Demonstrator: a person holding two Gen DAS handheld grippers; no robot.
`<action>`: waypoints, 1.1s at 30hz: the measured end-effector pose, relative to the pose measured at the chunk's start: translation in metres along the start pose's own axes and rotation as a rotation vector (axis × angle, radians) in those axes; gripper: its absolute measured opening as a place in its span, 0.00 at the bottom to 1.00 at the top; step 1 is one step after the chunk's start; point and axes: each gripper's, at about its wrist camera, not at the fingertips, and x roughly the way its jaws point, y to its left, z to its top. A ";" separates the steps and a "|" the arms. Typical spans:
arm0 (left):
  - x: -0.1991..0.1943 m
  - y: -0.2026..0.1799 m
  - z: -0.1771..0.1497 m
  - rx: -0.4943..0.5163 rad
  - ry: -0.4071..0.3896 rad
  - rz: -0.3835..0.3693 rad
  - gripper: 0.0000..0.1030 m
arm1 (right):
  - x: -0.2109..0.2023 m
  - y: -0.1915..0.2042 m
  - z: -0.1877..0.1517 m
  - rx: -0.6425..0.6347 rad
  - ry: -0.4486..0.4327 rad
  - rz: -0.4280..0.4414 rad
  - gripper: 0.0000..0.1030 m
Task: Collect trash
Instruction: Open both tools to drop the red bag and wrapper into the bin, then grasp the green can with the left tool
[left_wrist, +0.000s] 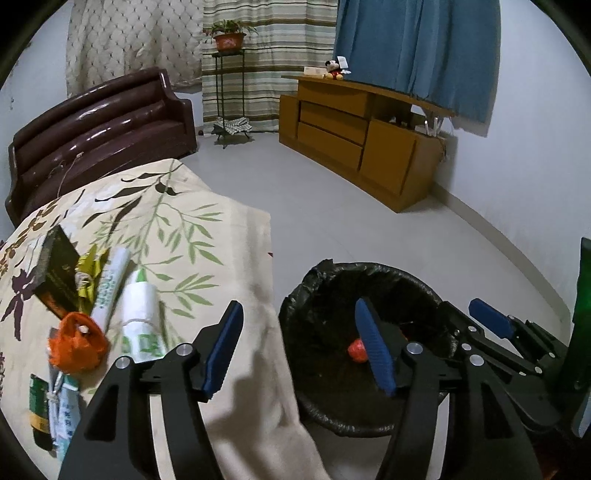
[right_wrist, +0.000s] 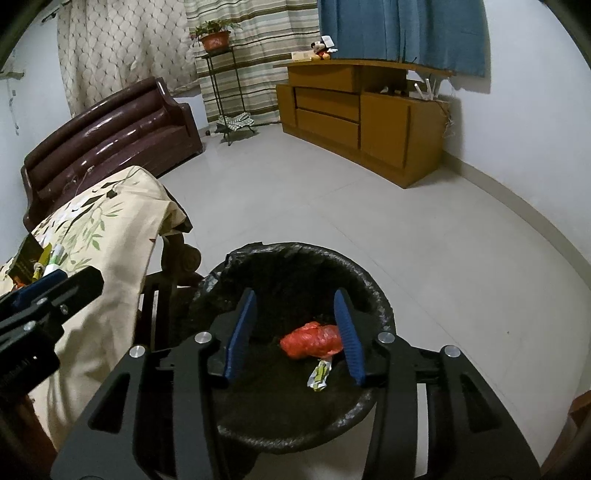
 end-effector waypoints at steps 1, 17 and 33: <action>-0.003 0.002 -0.001 -0.001 -0.003 0.001 0.60 | -0.002 0.001 -0.001 0.000 0.000 0.002 0.44; -0.061 0.081 -0.027 -0.094 -0.046 0.117 0.64 | -0.040 0.078 -0.016 -0.099 -0.008 0.098 0.47; -0.093 0.175 -0.074 -0.206 -0.008 0.236 0.64 | -0.061 0.160 -0.041 -0.214 0.013 0.185 0.47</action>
